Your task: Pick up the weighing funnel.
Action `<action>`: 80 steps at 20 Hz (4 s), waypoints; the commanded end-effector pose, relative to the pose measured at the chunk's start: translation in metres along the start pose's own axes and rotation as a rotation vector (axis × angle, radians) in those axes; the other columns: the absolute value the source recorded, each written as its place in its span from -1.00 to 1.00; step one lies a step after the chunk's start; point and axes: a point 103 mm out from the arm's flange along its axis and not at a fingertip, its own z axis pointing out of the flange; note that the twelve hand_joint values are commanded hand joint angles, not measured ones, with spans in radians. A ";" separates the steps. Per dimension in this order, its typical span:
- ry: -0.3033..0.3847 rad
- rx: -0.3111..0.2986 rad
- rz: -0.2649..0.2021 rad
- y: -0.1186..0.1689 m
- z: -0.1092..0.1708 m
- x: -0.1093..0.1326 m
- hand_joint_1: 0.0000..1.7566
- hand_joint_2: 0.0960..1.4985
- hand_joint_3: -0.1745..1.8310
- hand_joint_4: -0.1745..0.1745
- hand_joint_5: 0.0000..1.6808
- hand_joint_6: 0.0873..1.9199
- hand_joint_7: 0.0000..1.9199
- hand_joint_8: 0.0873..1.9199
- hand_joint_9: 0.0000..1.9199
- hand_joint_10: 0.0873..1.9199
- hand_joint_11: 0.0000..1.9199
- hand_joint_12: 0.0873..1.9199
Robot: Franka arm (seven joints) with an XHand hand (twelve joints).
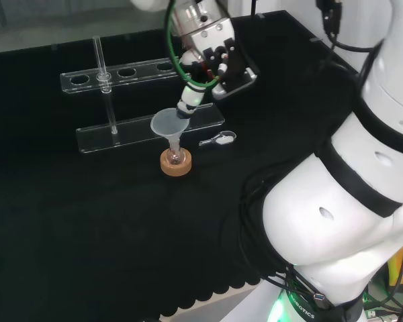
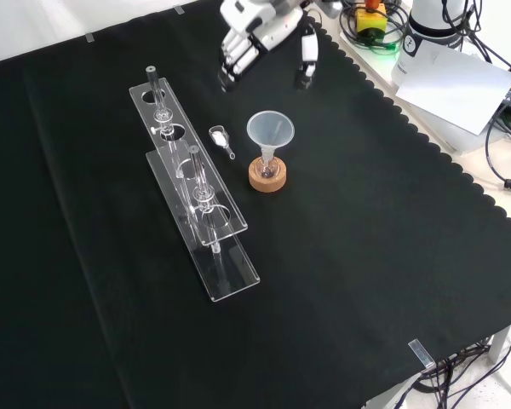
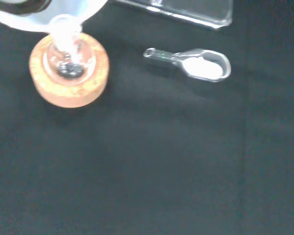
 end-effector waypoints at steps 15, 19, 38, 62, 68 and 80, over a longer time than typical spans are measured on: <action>0.190 -0.045 0.063 0.062 0.072 -0.108 -0.17 -0.23 -0.38 -0.27 -0.64 -1.00 -0.77 -0.32 -0.51 -0.34 -0.52 0.41; 0.207 -0.056 0.060 0.082 0.090 -0.114 -0.12 -0.25 -0.36 -0.24 -0.54 -1.00 -0.71 -0.33 -0.45 -0.37 -0.49 0.39; 0.221 -0.036 -0.021 0.143 0.139 -0.103 -0.01 -0.29 -0.29 -0.13 -0.37 -1.00 -0.63 -0.33 -0.38 -0.42 -0.45 0.35; 0.205 -0.042 -0.060 0.159 0.161 -0.080 0.05 -0.32 -0.26 -0.05 -0.30 -0.99 -0.61 -0.34 -0.36 -0.44 -0.46 0.34; 0.195 -0.036 -0.054 0.166 0.165 -0.077 0.05 -0.34 -0.23 -0.05 -0.29 -0.97 -0.61 -0.34 -0.36 -0.45 -0.45 0.34; 0.197 -0.067 -0.061 0.179 0.179 -0.069 0.08 -0.35 -0.22 0.02 -0.21 -0.92 -0.60 -0.34 -0.35 -0.46 -0.45 0.33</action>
